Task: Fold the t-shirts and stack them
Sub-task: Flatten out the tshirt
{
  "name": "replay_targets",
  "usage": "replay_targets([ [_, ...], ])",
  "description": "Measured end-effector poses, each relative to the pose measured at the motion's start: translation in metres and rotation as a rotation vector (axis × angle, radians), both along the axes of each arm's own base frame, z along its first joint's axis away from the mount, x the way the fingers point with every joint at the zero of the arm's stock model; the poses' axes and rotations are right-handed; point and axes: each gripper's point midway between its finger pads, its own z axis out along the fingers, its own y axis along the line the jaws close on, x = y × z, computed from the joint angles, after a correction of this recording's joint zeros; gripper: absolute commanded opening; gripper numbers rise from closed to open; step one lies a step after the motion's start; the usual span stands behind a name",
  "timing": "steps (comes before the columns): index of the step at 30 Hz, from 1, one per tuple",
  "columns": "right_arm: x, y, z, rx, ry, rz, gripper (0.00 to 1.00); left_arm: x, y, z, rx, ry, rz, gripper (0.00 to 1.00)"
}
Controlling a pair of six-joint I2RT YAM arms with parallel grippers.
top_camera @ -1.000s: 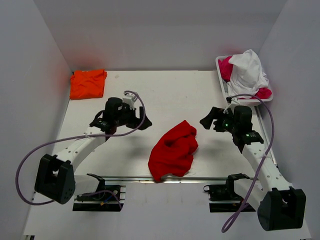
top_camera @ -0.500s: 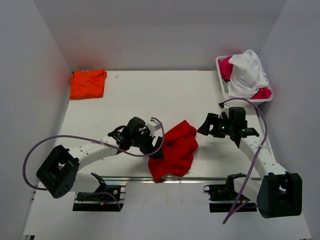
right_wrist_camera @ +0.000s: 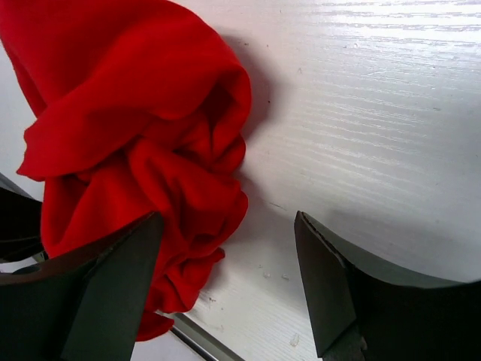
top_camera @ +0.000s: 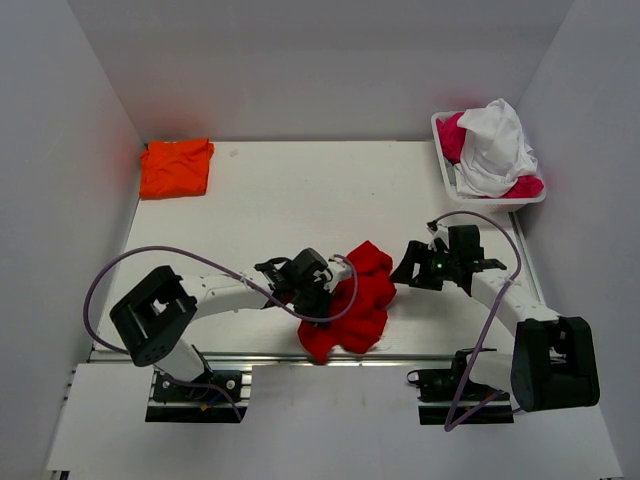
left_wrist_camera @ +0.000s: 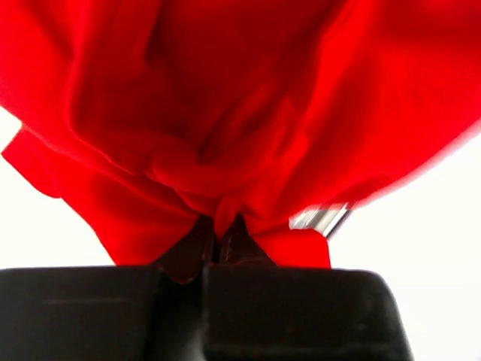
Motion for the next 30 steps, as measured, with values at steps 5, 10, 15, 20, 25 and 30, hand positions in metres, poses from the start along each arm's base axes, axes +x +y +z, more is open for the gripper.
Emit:
replay_targets([
  [5, -0.002, 0.001, -0.003, 0.003, 0.013, 0.004, 0.76, 0.012, 0.006, 0.000, 0.070, -0.043, 0.073, 0.00],
  [10, 0.003, 0.001, -0.001, 0.004, -0.010, 0.002, 0.76, 0.041, 0.010, 0.052, 0.020, -0.197, 0.194, 0.00],
  [15, 0.007, 0.003, -0.003, 0.002, -0.038, 0.008, 0.74, 0.067, 0.010, 0.110, -0.067, -0.337, 0.295, 0.00],
  [20, 0.010, 0.012, -0.011, 0.007, -0.035, 0.040, 0.71, 0.078, 0.012, 0.118, -0.051, -0.370, 0.336, 0.00],
  [25, 0.014, 0.021, -0.025, 0.005, -0.022, 0.068, 0.69, 0.077, 0.016, 0.106, -0.003, -0.353, 0.338, 0.00],
  [30, 0.026, 0.026, -0.031, -0.002, -0.044, 0.057, 0.40, 0.081, 0.020, 0.111, -0.005, -0.375, 0.366, 0.00],
])
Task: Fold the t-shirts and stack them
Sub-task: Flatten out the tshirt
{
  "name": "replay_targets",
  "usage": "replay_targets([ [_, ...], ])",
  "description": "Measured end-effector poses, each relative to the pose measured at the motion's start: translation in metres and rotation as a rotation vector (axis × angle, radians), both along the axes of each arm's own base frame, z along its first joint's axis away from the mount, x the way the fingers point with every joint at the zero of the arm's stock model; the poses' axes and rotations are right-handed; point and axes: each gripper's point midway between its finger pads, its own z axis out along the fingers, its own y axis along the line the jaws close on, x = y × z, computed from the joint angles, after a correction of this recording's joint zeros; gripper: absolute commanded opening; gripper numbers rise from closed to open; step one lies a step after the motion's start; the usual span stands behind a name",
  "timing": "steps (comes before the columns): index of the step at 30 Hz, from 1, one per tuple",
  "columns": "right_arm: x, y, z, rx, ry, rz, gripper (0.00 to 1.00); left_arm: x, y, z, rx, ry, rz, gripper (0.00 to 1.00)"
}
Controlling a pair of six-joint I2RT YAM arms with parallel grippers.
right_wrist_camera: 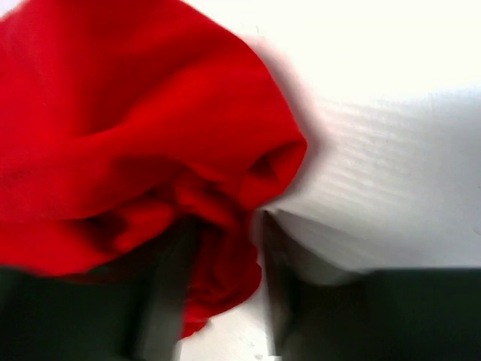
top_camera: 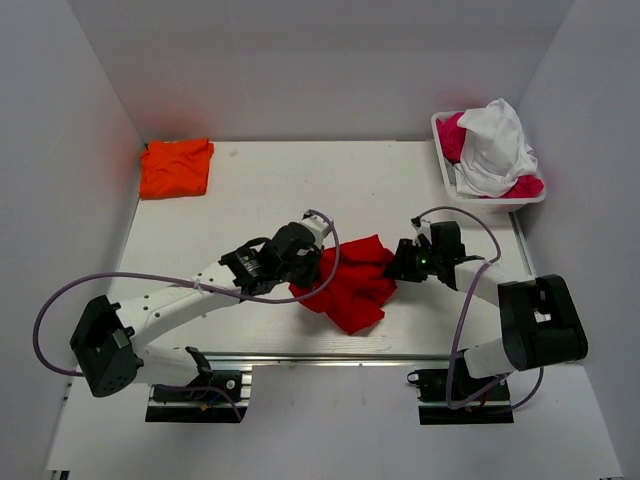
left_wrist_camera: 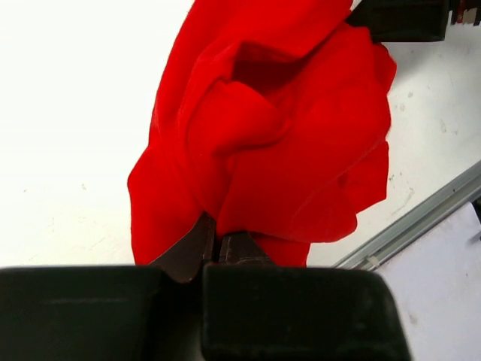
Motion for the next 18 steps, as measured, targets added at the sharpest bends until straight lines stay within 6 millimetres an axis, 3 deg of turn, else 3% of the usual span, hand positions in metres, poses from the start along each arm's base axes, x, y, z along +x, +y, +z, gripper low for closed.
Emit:
replay_targets([
  [1, 0.003, 0.001, 0.000, 0.005, -0.009, -0.003, 0.28, 0.001, 0.002, 0.002, 0.000, -0.009, 0.009, 0.00],
  [2, 0.006, 0.003, 0.002, 0.010, -0.021, -0.005, 0.08, 0.003, 0.004, 0.004, 0.002, -0.019, 0.022, 0.00],
  [3, 0.009, 0.004, 0.004, 0.014, -0.036, -0.004, 0.00, 0.004, 0.006, 0.007, 0.002, -0.029, 0.032, 0.00],
  [7, 0.020, 0.006, 0.021, 0.019, -0.107, -0.022, 0.00, 0.013, 0.019, 0.017, 0.019, -0.082, 0.104, 0.00],
  [10, 0.033, 0.002, 0.054, -0.004, -0.224, -0.039, 0.00, 0.025, 0.029, 0.028, 0.041, -0.127, 0.185, 0.00],
  [14, 0.051, -0.010, 0.119, -0.049, -0.428, -0.096, 0.00, 0.047, 0.039, 0.071, 0.030, -0.232, 0.309, 0.00],
  [18, 0.051, -0.020, 0.204, -0.041, -0.668, -0.142, 0.00, 0.065, 0.044, 0.121, -0.023, -0.348, 0.397, 0.00],
])
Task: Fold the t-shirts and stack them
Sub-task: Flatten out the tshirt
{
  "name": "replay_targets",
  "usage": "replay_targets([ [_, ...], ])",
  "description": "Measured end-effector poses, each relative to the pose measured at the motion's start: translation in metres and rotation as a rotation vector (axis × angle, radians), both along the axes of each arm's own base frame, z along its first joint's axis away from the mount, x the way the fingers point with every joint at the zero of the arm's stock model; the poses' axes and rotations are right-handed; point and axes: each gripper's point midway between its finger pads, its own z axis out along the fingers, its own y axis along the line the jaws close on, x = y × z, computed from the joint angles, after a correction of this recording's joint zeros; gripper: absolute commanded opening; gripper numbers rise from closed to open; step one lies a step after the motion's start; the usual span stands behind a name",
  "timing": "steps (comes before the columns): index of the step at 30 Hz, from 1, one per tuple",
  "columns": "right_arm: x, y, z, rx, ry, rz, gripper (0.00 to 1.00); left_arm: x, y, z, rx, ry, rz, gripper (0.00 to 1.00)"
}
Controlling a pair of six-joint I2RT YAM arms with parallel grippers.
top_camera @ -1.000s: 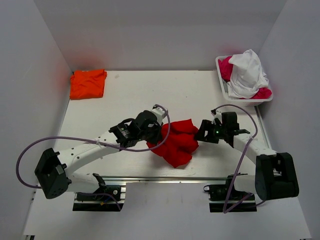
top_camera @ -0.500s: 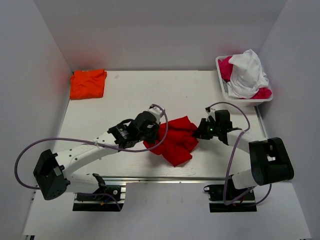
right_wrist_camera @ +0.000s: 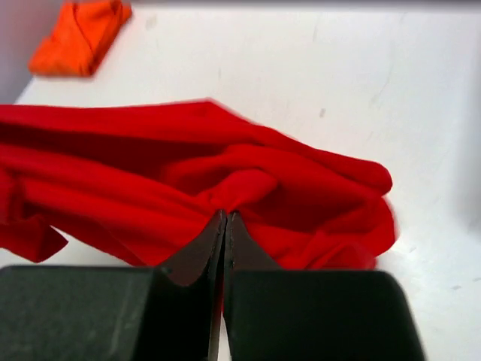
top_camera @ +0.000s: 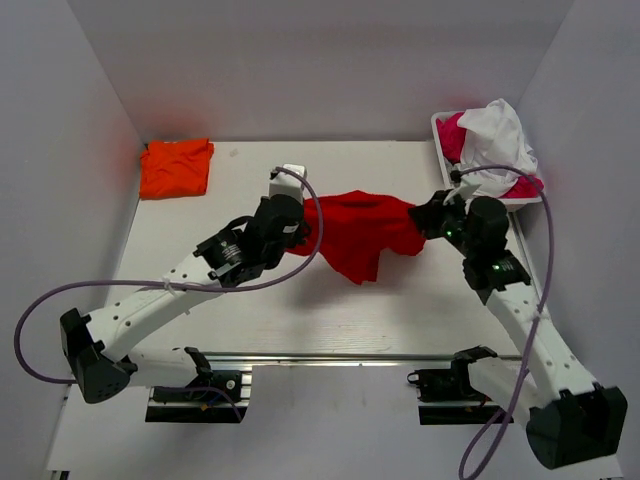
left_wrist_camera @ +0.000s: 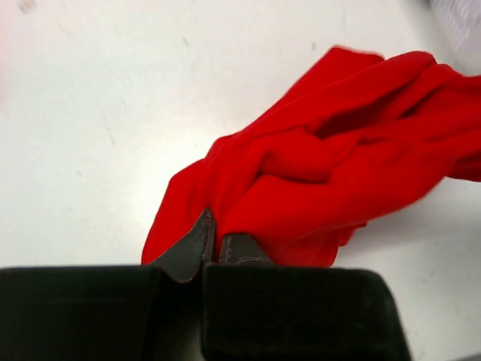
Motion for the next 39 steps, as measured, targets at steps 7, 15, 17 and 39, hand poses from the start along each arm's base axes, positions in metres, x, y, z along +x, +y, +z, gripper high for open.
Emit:
replay_targets([
  [7, -0.017, -0.012, 0.100, -0.017, -0.230, -0.016, 0.00, 0.006, 0.011, 0.064, -0.038, -0.163, 0.006, 0.00],
  [15, -0.057, -0.008, 0.189, 0.008, -0.437, 0.074, 0.00, -0.020, 0.037, 0.140, -0.155, -0.338, -0.055, 0.00],
  [17, -0.074, -0.003, 0.207, 0.019, -0.491, 0.124, 0.00, -0.033, 0.044, 0.161, -0.205, -0.385, -0.099, 0.00],
  [39, 0.030, 0.027, -0.001, -0.034, 0.116, 0.138, 0.00, 0.056, 0.005, -0.023, 0.166, 0.008, 0.091, 0.00],
])
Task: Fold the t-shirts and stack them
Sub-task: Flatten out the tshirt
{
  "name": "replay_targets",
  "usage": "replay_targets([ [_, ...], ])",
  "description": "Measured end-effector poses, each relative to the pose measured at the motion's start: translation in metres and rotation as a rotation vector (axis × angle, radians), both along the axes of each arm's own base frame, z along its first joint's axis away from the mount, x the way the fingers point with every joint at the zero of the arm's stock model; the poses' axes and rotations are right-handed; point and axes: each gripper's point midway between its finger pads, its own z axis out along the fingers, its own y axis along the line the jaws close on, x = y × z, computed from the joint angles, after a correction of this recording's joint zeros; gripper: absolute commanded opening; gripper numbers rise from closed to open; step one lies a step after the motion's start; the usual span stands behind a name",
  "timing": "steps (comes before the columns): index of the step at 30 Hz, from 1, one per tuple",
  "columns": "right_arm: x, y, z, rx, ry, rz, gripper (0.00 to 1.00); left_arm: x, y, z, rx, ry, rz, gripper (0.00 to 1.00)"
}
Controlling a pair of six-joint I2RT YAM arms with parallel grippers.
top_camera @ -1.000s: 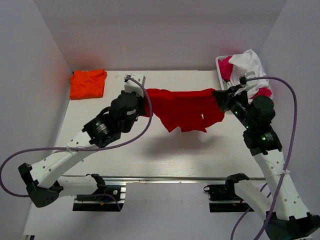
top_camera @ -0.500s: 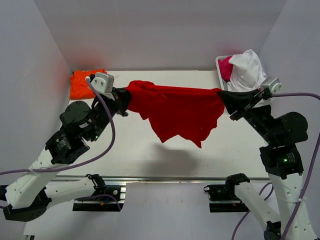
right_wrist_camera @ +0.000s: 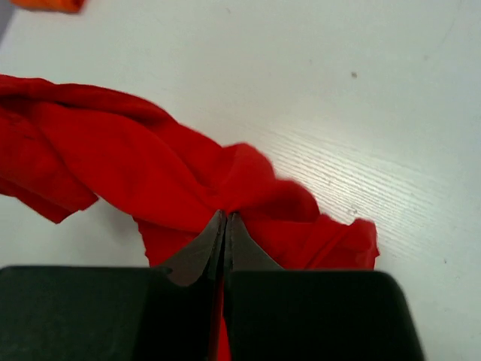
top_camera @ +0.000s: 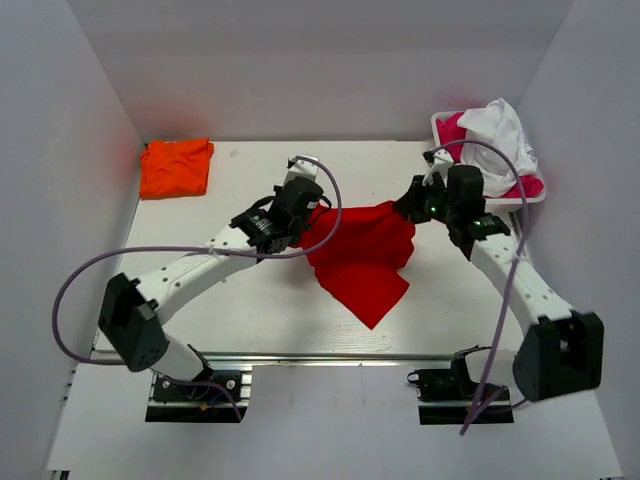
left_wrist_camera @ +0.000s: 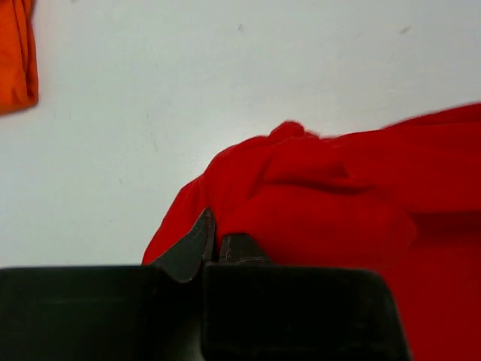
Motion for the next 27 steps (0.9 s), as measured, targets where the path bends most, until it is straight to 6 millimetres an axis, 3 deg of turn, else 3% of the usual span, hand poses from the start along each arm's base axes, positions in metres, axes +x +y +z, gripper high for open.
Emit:
replay_targets([
  [4, 0.020, -0.002, -0.059, -0.055, 0.153, -0.040, 0.00, 0.022, 0.020, -0.050, 0.050, 0.098, 0.073, 0.00],
  [6, 0.032, 0.000, -0.076, -0.074, 0.200, -0.049, 0.00, 0.037, 0.026, -0.068, 0.053, 0.134, 0.102, 0.00],
  [10, 0.057, 0.004, -0.098, -0.096, 0.250, -0.059, 0.00, 0.067, 0.031, -0.110, 0.059, 0.216, 0.135, 0.00],
  [14, 0.074, 0.007, -0.117, -0.111, 0.282, -0.061, 0.01, 0.085, 0.037, -0.154, 0.052, 0.313, 0.139, 0.00],
  [18, 0.085, 0.009, -0.131, -0.125, 0.305, -0.062, 0.22, 0.110, 0.042, -0.179, 0.022, 0.364, 0.149, 0.01],
  [19, 0.087, 0.008, -0.133, -0.131, 0.304, -0.064, 0.40, 0.115, 0.044, -0.183, 0.020, 0.372, 0.153, 0.08],
  [20, 0.090, 0.008, -0.134, -0.134, 0.305, -0.068, 0.58, 0.123, 0.044, -0.186, 0.010, 0.382, 0.154, 0.27],
  [21, 0.093, 0.007, -0.135, -0.143, 0.298, -0.070, 0.59, 0.130, 0.046, -0.187, 0.005, 0.380, 0.162, 0.46],
  [22, 0.095, 0.006, -0.134, -0.152, 0.287, -0.067, 0.90, 0.136, 0.047, -0.189, 0.000, 0.386, 0.160, 0.65],
  [23, 0.097, 0.006, -0.131, -0.148, 0.283, -0.072, 0.90, 0.140, 0.049, -0.190, -0.004, 0.392, 0.157, 0.76],
  [24, 0.100, 0.006, -0.128, -0.154, 0.271, -0.073, 0.90, 0.142, 0.049, -0.191, -0.010, 0.398, 0.151, 0.93],
  [25, 0.103, 0.006, -0.123, -0.156, 0.256, -0.072, 0.90, 0.143, 0.052, -0.191, -0.013, 0.405, 0.147, 1.00],
  [27, 0.108, 0.006, -0.113, -0.156, 0.228, -0.077, 0.90, 0.144, 0.059, -0.189, -0.028, 0.413, 0.157, 1.00],
])
